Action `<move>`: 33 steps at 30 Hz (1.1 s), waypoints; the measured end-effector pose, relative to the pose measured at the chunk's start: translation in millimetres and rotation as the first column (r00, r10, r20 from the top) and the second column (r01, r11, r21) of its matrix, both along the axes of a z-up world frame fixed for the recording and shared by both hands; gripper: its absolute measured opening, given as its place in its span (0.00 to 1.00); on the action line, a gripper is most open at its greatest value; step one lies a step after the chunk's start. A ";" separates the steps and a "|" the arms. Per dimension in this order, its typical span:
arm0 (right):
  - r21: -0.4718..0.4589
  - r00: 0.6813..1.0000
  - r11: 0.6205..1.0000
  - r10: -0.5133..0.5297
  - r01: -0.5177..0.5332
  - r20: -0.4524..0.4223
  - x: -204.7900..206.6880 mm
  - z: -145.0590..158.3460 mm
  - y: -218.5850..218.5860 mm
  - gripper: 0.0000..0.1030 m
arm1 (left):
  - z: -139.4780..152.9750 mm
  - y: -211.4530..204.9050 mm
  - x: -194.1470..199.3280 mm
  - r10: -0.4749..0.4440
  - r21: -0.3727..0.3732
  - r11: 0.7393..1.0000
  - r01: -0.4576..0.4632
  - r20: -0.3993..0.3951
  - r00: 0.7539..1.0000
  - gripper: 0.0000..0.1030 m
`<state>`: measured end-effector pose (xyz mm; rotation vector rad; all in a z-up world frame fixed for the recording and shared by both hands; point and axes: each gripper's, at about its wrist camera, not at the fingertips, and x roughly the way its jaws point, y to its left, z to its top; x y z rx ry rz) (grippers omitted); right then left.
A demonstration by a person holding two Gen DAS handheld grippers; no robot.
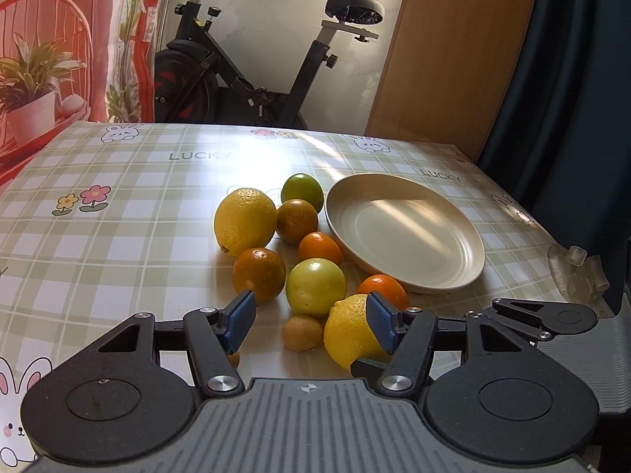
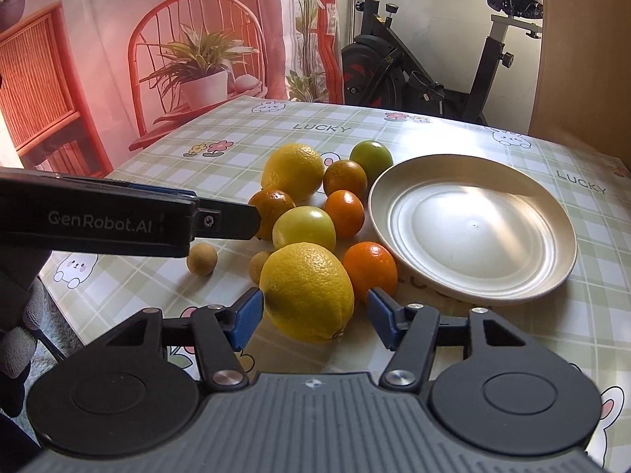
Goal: Organize fruits
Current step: 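Close the left gripper around a yellow lemon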
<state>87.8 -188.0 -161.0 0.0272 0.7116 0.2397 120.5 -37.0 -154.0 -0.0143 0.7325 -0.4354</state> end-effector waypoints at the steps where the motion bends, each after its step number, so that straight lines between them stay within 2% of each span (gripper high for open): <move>1: 0.004 1.000 1.000 0.003 -0.003 -0.005 0.4 -1.2 0.0 0.59 | -1.6 -2.0 1.2 -0.013 -0.002 1.000 0.013 -0.009 1.000 0.63; 7: 0.029 1.000 1.000 0.005 -0.005 -0.024 3.6 -5.8 -2.3 0.57 | -13.6 -11.2 12.2 -0.069 -0.065 0.996 0.063 -0.085 0.994 0.56; 16: 0.050 0.999 0.999 0.007 -0.005 -0.038 5.2 -7.4 -5.0 0.55 | -20.5 -20.3 9.3 -0.107 -0.078 0.992 0.099 -0.104 0.989 0.55; 21: 0.053 0.999 0.999 0.007 -0.005 -0.038 5.6 -7.6 -4.7 0.55 | -17.9 -20.1 6.0 -0.105 -0.068 0.993 0.099 -0.092 0.990 0.54; 24: 0.052 0.999 0.999 0.011 -0.010 -0.032 4.9 -6.8 -4.7 0.54 | -10.0 -21.7 2.1 -0.111 -0.051 0.993 0.108 -0.056 0.992 0.54; 33: 0.056 0.999 0.998 -0.012 0.010 0.043 -2.0 14.4 -5.5 0.54 | 12.1 -28.7 1.3 -0.142 -0.046 0.989 0.143 0.017 0.990 0.54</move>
